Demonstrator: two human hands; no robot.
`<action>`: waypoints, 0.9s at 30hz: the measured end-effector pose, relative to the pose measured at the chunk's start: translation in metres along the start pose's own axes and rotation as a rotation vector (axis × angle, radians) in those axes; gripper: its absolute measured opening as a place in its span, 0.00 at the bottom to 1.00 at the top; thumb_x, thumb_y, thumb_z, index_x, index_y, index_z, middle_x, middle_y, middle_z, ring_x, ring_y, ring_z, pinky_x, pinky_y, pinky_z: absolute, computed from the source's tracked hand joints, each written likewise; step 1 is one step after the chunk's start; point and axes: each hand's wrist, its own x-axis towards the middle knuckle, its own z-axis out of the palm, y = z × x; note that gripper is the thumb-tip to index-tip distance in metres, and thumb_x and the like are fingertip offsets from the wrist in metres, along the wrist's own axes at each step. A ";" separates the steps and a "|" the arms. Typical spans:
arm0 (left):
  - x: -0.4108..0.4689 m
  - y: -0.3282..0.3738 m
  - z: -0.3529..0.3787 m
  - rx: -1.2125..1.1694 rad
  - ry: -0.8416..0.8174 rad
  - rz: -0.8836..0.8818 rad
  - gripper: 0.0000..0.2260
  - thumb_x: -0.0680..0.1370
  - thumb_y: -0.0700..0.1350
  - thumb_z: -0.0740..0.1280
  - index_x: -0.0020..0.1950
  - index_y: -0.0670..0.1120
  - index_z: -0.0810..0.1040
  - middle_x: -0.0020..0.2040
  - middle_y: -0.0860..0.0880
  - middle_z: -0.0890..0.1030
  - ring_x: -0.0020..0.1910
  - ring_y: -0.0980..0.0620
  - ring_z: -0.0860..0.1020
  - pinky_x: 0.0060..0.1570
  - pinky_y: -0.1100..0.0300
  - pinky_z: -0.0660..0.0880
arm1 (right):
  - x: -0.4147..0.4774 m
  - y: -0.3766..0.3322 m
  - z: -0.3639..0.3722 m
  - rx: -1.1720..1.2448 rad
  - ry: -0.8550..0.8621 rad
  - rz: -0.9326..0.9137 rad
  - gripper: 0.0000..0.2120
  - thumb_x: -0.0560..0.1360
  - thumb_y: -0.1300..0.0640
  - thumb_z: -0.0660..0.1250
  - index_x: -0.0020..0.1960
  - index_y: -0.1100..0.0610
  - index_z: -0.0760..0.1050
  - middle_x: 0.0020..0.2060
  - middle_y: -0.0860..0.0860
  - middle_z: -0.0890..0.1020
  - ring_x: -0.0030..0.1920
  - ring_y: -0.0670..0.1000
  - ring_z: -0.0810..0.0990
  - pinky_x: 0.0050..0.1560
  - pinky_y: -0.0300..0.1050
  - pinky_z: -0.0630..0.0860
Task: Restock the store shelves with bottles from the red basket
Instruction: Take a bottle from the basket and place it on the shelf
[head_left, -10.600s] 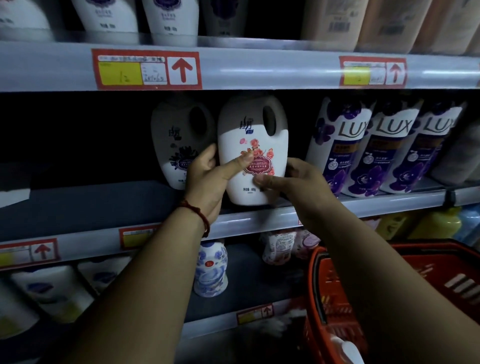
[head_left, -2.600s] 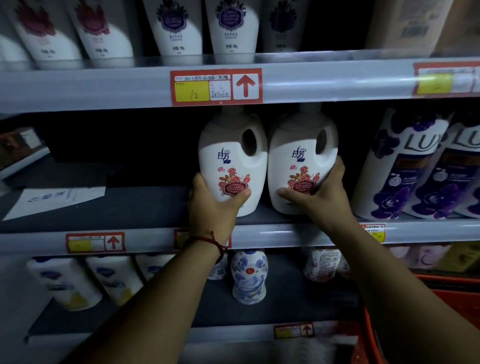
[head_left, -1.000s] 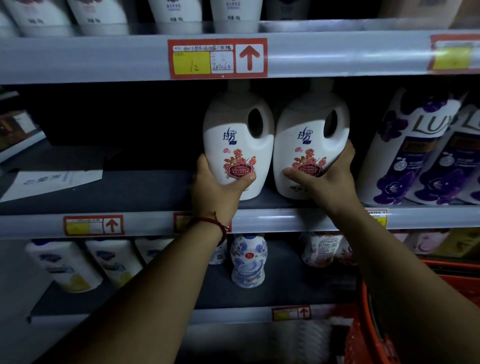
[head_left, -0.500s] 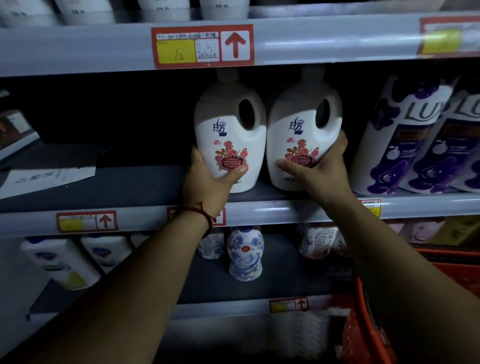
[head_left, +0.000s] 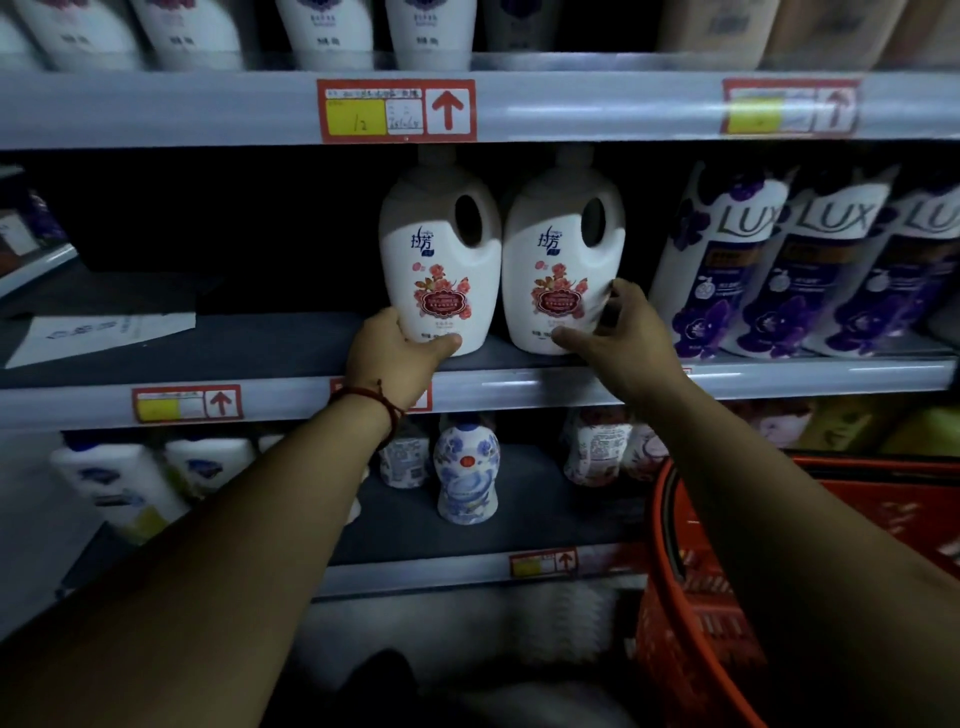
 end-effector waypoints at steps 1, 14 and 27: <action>-0.009 0.004 -0.001 0.004 -0.015 0.016 0.26 0.65 0.52 0.78 0.59 0.43 0.79 0.57 0.48 0.83 0.53 0.52 0.81 0.58 0.53 0.78 | -0.006 -0.001 -0.004 -0.011 -0.012 -0.001 0.33 0.66 0.49 0.78 0.67 0.53 0.68 0.60 0.52 0.79 0.57 0.53 0.80 0.59 0.56 0.78; -0.092 0.000 0.030 0.130 -0.400 0.016 0.25 0.70 0.44 0.78 0.65 0.43 0.76 0.59 0.45 0.80 0.55 0.48 0.80 0.56 0.56 0.77 | -0.088 0.021 -0.008 -0.056 -0.143 0.175 0.20 0.65 0.58 0.80 0.54 0.59 0.79 0.48 0.54 0.84 0.50 0.53 0.83 0.56 0.51 0.80; -0.089 -0.069 0.120 0.238 -0.601 -0.042 0.21 0.74 0.34 0.71 0.66 0.41 0.74 0.57 0.45 0.76 0.54 0.45 0.78 0.57 0.55 0.75 | -0.111 0.121 0.045 -0.109 -0.109 0.447 0.23 0.69 0.52 0.64 0.60 0.62 0.73 0.53 0.63 0.83 0.55 0.64 0.81 0.57 0.57 0.77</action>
